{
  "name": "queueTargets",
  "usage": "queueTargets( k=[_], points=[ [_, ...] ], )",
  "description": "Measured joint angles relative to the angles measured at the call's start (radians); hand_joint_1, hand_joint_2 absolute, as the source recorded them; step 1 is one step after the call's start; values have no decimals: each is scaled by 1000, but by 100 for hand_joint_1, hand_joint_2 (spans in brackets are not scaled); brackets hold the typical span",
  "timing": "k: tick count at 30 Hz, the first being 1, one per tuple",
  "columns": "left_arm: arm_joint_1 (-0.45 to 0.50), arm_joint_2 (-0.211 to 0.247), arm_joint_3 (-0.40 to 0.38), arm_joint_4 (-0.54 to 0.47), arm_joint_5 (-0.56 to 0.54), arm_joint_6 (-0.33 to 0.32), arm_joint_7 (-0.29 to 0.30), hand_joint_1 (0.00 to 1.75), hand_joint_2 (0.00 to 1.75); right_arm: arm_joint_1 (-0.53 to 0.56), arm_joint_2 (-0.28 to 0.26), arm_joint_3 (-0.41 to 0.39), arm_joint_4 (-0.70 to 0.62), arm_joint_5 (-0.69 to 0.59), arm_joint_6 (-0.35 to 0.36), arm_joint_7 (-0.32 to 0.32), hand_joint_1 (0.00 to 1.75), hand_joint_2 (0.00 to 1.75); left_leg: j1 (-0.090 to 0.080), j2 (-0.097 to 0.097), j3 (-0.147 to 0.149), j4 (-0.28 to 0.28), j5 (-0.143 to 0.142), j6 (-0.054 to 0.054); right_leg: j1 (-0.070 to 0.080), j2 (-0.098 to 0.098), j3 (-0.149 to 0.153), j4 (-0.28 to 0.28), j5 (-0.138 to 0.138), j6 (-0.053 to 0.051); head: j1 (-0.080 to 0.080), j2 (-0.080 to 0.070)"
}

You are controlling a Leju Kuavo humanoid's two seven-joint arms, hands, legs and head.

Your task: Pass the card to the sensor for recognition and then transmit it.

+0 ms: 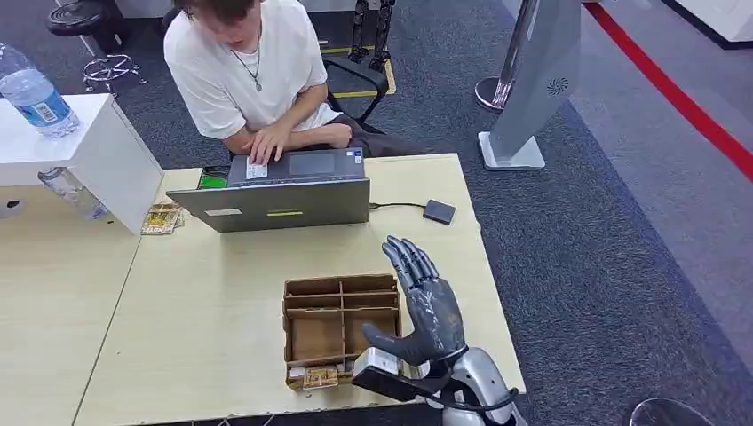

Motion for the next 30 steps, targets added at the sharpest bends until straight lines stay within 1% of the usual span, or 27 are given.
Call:
queueTargets(
  k=[6,13,19,25,26,29,30],
  points=[
    [0,-1,0,0,-5,-3,-2,0,0,-9,0,8,41,69,-3,33,0,175,0,0,0,0,0,0,0,0,0,0,0,0,0,0],
    [0,-4,0,0,-9,-11,-9,0,0,-24,-3,24,90,118,-3,60,0,175,0,0,0,0,0,0,0,0,0,0,0,0,0,0],
    [0,-10,0,0,-11,-17,-11,0,0,-40,-6,34,122,197,-14,112,0,175,0,0,0,0,0,0,0,0,0,0,0,0,0,0],
    [0,-13,0,0,-13,-18,-11,0,0,-46,-11,39,142,217,-21,127,0,175,0,0,0,0,0,0,0,0,0,0,0,0,0,0],
    [0,-13,0,0,-13,-18,-11,0,0,-46,-11,40,144,217,-21,129,3,175,0,0,0,0,0,0,0,0,0,0,0,0,0,0],
    [0,-13,0,0,-13,-18,-11,0,0,-47,-12,42,150,218,-24,132,7,175,0,0,0,0,0,0,0,0,0,0,0,0,0,0],
    [0,-13,0,0,-14,-18,-11,0,0,-48,-13,43,152,218,-24,133,12,175,0,0,0,0,0,0,0,0,0,0,0,0,0,0]
  ],
)
